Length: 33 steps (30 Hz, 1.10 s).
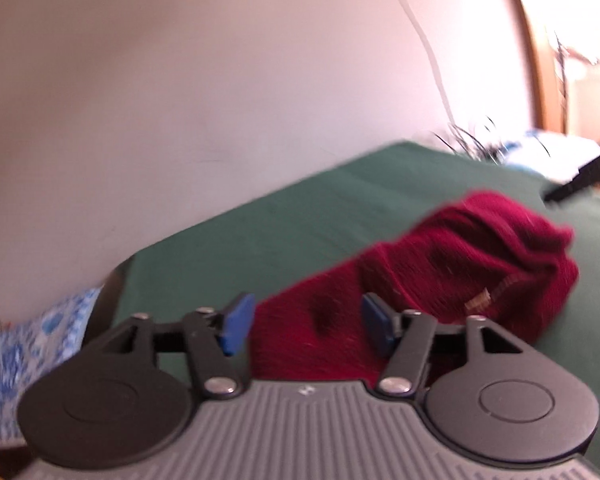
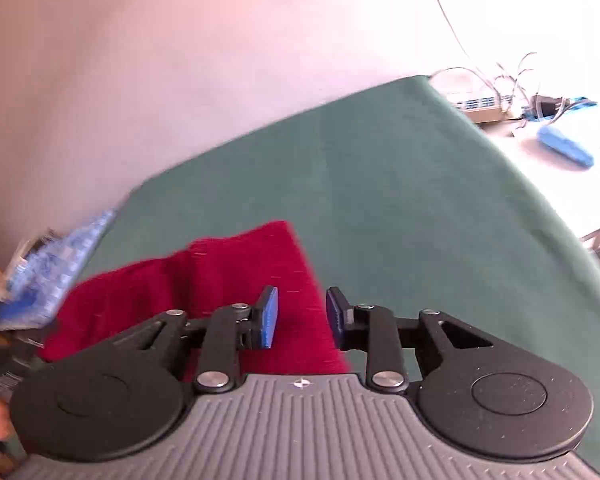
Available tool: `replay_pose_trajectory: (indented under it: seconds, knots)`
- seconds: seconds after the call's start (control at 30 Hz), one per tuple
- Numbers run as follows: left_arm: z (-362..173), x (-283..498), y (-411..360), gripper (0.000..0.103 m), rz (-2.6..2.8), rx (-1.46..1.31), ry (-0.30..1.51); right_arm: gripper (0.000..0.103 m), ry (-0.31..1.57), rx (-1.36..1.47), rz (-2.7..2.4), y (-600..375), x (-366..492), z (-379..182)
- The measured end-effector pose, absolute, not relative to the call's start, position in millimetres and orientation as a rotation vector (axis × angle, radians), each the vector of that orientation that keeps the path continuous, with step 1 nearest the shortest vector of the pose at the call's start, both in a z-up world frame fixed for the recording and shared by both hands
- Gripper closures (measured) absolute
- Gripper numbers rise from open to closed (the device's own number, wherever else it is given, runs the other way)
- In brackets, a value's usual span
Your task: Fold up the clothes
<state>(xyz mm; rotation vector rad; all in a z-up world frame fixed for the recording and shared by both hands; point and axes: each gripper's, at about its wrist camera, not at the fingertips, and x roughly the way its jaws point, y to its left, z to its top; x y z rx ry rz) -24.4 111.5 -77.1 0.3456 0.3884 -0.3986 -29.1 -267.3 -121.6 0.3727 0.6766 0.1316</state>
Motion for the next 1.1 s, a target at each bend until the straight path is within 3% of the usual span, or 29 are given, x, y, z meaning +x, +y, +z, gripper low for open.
replay_pose_trajectory:
  seconds: [0.2,0.3,0.33,0.4,0.43,0.47,0.63,0.83,0.9,0.97,1.1]
  knots:
    - [-84.3,-5.9,149.5,0.033,-0.376,0.183,0.578,0.053,0.757,0.377,0.142,-275.0,-21.1,-136.2]
    - [-88.6,-2.9,148.9,0.032,-0.398,0.124,0.615,0.054,0.788,0.415,0.153,-267.6,-12.4,-144.9]
    - [-90.2,-0.8,146.7,0.033,-0.412,0.104,0.638,0.061,0.790,0.412,0.156,-266.5,-12.6,-144.9]
    - [-93.8,4.9,140.6,0.045,-0.445,0.063,0.698,0.084,0.795,0.404,0.164,-264.3,-12.8,-145.0]
    - [-97.2,7.6,137.3,0.059,-0.456,0.056,0.724,0.086,0.797,0.401,0.168,-263.1,-12.9,-145.1]
    - [-100.5,7.8,137.3,0.066,-0.462,0.057,0.737,0.086,0.800,0.397,0.172,-262.0,-13.1,-145.1]
    - [-110.0,8.2,152.2,0.082,-0.491,0.033,0.781,0.087,0.811,0.378,0.191,-256.4,-13.7,-145.3]
    - [-115.1,4.9,144.2,0.081,-0.505,0.174,0.760,0.086,0.825,0.356,0.214,-249.7,-14.4,-145.6]
    - [-112.0,2.2,144.5,0.079,-0.504,0.198,0.750,0.077,0.840,0.300,0.224,-248.6,-15.9,-139.9]
    - [-108.4,-0.4,145.6,0.063,-0.502,0.214,0.741,0.065,0.852,0.234,0.229,-248.8,-17.8,-131.5]
    - [-92.4,-8.2,160.7,0.056,-0.485,0.196,0.715,0.064,0.794,0.152,0.244,-255.1,-21.6,-107.2]
